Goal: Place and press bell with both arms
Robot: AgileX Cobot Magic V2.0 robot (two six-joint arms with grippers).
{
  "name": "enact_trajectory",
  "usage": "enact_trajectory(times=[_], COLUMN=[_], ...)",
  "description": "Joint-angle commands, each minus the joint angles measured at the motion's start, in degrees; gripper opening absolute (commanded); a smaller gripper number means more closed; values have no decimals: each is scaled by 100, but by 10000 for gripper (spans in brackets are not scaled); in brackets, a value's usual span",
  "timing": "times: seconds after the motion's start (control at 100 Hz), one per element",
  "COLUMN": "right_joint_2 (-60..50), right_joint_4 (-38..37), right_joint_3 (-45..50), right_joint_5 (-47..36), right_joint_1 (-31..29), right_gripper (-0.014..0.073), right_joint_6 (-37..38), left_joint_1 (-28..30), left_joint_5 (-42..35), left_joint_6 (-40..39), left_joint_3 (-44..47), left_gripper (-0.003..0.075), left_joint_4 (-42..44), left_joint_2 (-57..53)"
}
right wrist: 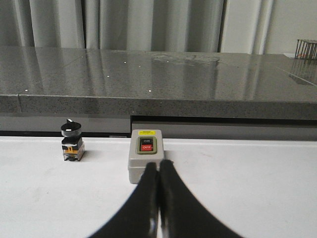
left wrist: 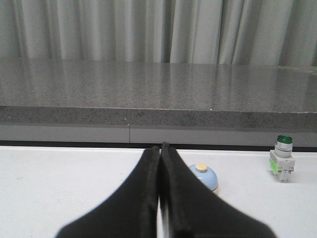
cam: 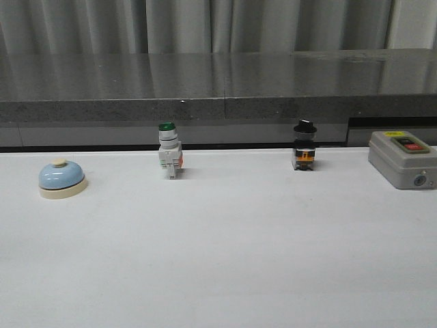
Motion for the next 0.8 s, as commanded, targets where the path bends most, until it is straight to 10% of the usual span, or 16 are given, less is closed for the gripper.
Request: enact_trajectory(times=[0.0,0.79], right_joint_2=[-91,-91], right_joint_4=[-52,-52], right_joint_3=[-85,-85], right_joint_5=[-506,-506], right_joint_1=[-7,-7], right_gripper=[-60,-60], right_joint_6=[-27,-27], left_joint_1=[10,10], left_joint_5=[-445,-510], left_joint_6=[-48,-48], left_joint_3=[241,66], left_gripper=[-20,-20], left_joint_4=[-42,-59], left_joint_2=[-173,-160])
